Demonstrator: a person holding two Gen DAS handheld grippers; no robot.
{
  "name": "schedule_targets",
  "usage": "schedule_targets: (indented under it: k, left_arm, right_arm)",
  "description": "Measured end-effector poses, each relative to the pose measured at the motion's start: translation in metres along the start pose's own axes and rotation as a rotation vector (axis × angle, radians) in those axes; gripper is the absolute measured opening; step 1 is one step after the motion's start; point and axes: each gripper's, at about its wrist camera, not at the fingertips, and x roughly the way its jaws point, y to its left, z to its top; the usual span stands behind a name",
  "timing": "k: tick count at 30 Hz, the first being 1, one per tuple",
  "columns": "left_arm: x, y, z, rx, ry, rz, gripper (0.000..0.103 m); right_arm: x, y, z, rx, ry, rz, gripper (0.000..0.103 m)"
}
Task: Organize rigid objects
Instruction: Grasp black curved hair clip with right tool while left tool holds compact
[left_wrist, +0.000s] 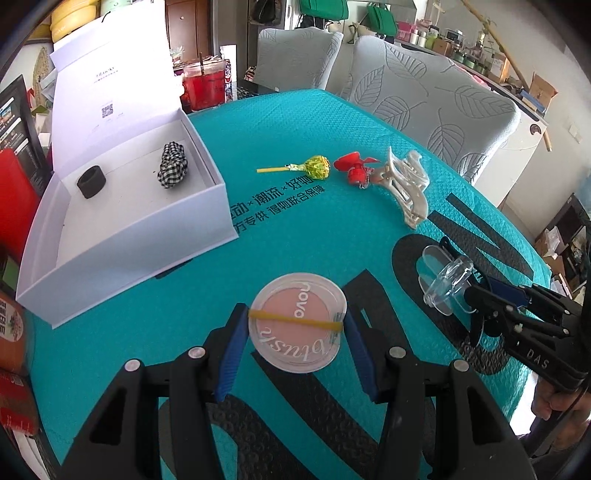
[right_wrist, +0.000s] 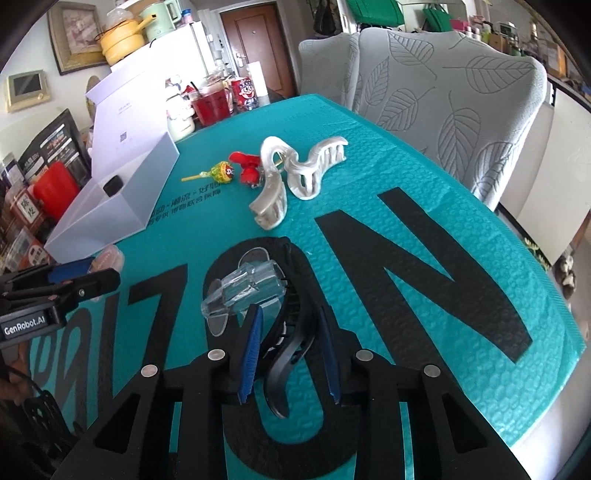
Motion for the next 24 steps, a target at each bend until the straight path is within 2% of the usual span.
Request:
schedule_targets:
  k: [1, 2, 6, 7, 9, 10, 12, 24]
  left_arm:
    - [-0.001, 0.000, -0.001, 0.000, -0.001, 0.000, 0.052]
    - [-0.002, -0.001, -0.003, 0.000, -0.002, 0.001, 0.052]
    - [-0.007, 0.000, -0.007, -0.007, -0.005, 0.004, 0.052]
    - [-0.007, 0.001, -0.008, -0.009, -0.006, 0.005, 0.052]
    - [-0.010, 0.001, -0.010, -0.012, -0.010, 0.009, 0.052]
    - [-0.011, 0.002, -0.010, -0.014, -0.013, 0.010, 0.052]
    - [-0.013, 0.003, -0.012, -0.016, -0.016, 0.011, 0.052]
    - [-0.026, 0.002, -0.017, -0.015, -0.041, 0.014, 0.052]
  right_arm:
    - [-0.001, 0.001, -0.001, -0.008, 0.007, -0.020, 0.048]
    - [-0.001, 0.003, -0.003, -0.024, 0.011, -0.050, 0.057]
    - [-0.002, 0.008, -0.012, -0.078, -0.002, -0.111, 0.057]
    - [-0.003, 0.007, -0.014, -0.076, -0.011, -0.113, 0.056]
    - [-0.004, 0.007, -0.015, -0.071, -0.014, -0.105, 0.043]
    - [-0.005, 0.008, -0.016, -0.074, -0.015, -0.110, 0.032]
    - [-0.006, 0.009, -0.017, -0.086, -0.020, -0.131, 0.026]
    - [-0.022, -0.003, -0.017, -0.011, -0.056, -0.135, 0.019]
